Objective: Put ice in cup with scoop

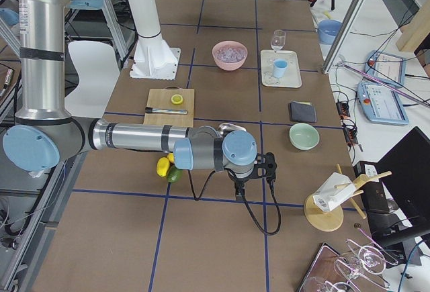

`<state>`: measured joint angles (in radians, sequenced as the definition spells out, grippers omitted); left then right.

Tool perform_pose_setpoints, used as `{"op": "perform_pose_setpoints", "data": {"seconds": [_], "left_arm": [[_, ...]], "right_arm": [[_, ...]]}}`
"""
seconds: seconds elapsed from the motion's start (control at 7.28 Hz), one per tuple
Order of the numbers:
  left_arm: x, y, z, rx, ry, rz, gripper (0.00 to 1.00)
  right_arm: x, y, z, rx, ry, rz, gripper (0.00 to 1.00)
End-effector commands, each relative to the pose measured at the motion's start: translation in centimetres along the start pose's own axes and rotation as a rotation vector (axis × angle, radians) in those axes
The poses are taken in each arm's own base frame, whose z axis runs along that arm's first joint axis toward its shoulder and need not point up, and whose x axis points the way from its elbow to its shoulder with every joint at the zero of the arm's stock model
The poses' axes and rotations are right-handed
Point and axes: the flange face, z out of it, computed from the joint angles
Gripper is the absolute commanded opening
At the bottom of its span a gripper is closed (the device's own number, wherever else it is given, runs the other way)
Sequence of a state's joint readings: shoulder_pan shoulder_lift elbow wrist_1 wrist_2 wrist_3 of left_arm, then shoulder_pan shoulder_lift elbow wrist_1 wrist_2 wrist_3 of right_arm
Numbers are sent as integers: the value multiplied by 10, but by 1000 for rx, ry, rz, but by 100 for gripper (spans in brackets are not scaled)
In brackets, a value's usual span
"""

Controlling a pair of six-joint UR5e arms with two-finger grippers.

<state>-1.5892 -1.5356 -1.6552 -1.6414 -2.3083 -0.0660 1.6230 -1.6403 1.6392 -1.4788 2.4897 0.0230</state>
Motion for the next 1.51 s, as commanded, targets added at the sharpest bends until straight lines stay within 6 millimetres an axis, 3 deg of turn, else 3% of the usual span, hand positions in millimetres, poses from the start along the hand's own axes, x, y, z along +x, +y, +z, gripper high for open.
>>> {"op": "perform_pose_setpoints", "data": {"seconds": [0.0,0.41,0.55,0.82,0.96,1.1,1.24,1.37], "left_arm": [[0,0,0,1,0,2,100],[14,-10,-12,32,6,29,100],[29,-16,-25,79,8,87,100],[79,-33,-46,133,99,194,100],[100,-44,-59,152,167,235,100],[150,-48,-49,142,198,340,100],[194,-49,-38,122,216,425,100],[256,-47,-28,107,251,542,100]], "right_arm": [[-1,-1,-1,3,3,-3,100],[-7,-4,-6,13,4,2,100],[-26,-12,-19,41,2,-36,100],[-60,-22,-31,59,-48,-67,100],[-87,-49,-47,90,-52,-111,100],[-90,-46,-36,69,-58,-121,100],[-106,-46,-6,12,-57,-146,100],[-112,-46,-6,15,-58,-154,100]]}}
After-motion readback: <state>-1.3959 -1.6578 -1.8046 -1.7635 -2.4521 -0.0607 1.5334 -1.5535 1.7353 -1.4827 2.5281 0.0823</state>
